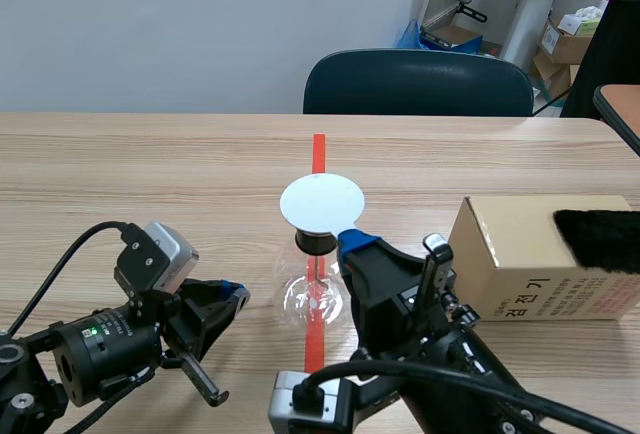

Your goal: Do the electroscope experiment

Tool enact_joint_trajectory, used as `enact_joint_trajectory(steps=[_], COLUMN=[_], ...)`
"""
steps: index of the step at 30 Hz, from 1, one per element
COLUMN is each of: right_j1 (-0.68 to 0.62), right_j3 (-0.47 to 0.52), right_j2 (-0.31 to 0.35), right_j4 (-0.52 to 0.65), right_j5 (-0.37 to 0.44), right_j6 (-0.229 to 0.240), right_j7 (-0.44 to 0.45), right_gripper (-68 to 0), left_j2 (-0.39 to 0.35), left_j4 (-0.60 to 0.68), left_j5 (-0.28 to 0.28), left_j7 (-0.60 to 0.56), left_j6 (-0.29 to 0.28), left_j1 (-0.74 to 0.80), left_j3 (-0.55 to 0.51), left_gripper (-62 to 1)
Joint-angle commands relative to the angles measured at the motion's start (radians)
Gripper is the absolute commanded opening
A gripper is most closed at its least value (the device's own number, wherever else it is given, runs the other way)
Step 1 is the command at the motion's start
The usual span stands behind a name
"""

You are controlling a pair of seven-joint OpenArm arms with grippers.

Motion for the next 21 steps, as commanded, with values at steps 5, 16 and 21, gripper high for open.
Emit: enact_joint_trajectory(steps=[5, 16, 21], right_j1=[0.006, 0.006, 0.006], right_j3=[0.008, 0.008, 0.008], right_j2=[0.005, 0.005, 0.005], right_j4=[0.025, 0.025, 0.025], right_j5=[-0.001, -0.001, -0.001], right_j6=[-0.012, -0.012, -0.012], right_j7=[-0.003, -0.004, -0.004], right_gripper=[-66.5, -66.5, -66.5], left_j2=[0.005, 0.005, 0.005], left_j4=[0.009, 0.009, 0.009], left_j5=[-0.003, -0.003, -0.003], left_j7=[-0.016, -0.009, -0.009], left_j6=[-0.003, -0.003, -0.003], left_j1=[-0.008, -0.008, -0.008], left_j3=[-0.002, -0.002, -0.002], left_gripper=[-58.2, -58.2, -58.2])
